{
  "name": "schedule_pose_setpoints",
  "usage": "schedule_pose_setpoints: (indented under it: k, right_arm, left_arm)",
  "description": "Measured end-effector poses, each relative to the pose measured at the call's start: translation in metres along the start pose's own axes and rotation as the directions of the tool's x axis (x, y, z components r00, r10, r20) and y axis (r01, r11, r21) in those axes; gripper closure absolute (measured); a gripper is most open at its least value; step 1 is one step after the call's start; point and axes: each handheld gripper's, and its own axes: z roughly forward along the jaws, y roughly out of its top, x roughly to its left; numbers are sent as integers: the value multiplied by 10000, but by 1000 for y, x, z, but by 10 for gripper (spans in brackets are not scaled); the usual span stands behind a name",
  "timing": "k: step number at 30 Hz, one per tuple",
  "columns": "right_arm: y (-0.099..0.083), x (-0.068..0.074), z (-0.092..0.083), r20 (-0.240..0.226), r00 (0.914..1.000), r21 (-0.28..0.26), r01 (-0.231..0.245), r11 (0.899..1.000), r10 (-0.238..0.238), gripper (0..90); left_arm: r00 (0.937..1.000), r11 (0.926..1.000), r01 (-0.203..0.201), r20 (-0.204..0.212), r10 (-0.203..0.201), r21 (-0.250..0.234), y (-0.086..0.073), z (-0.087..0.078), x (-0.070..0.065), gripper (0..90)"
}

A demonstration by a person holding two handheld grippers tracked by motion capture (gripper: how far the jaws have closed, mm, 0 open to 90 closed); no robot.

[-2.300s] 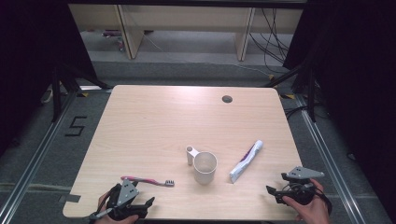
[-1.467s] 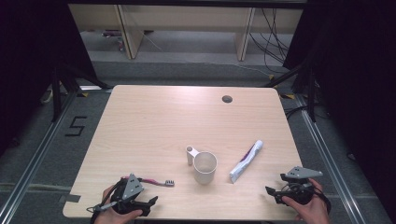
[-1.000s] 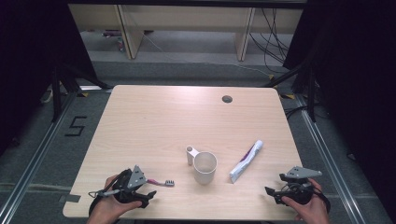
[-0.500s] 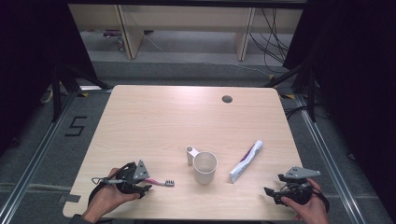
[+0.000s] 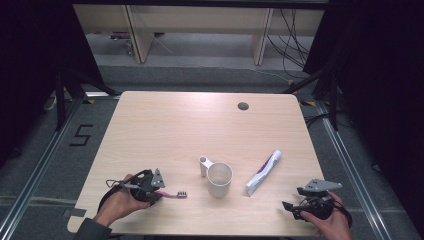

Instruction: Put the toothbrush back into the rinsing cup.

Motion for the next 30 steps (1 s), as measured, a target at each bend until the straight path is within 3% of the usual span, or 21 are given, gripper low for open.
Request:
schedule_pose_setpoints:
  k: [2, 4, 5, 8, 13, 16, 18, 20, 30]
  right_arm:
    - [1, -2, 1, -7, 9992, -92, 393, 9992, -393, 213]
    - [1, -2, 1, -28, 9992, -92, 406, 9991, -406, 214]
    - [1, 0, 1, -139, 9999, 39, 41, 10000, -41, 215]
    - [0, -1, 1, -53, 9997, -7, 231, 9997, -231, 216]
    - [1, 0, 1, -91, 9999, 49, 101, 9999, -101, 219]
    - [0, -1, 2, -67, 9995, -28, 322, 9995, -322, 219]
    - [0, 2, 2, -129, 9999, -14, 11, 10000, -11, 220]
    - [0, 1, 2, -130, 9998, 20, 176, 9998, -176, 221]
    - [0, 1, 3, -229, 9993, 50, 313, 9995, -311, 221]
  left_arm:
    - [9999, 9999, -10, 100, 9, 142, 1, 0, 1, 722]
    - [9995, 9995, 92, 288, -101, 318, 3, 0, 2, 736]
    - [9994, 9992, 80, 324, -92, 388, 3, 0, 2, 743]
    - [9970, 9969, 288, 693, -339, 739, 6, 0, 5, 770]
    - [9953, 9932, 427, 824, -518, 1086, 10, 2, 9, 808]
    - [9932, 9885, 579, 920, -712, 1394, 14, 3, 10, 812]
    - [9913, 9850, 697, 996, -861, 1580, 16, 4, 11, 814]
    - [9903, 9817, 745, 1025, -935, 1755, 18, 4, 12, 816]
    - [9902, 9641, 592, 1073, -897, 2590, 28, 7, 13, 825]
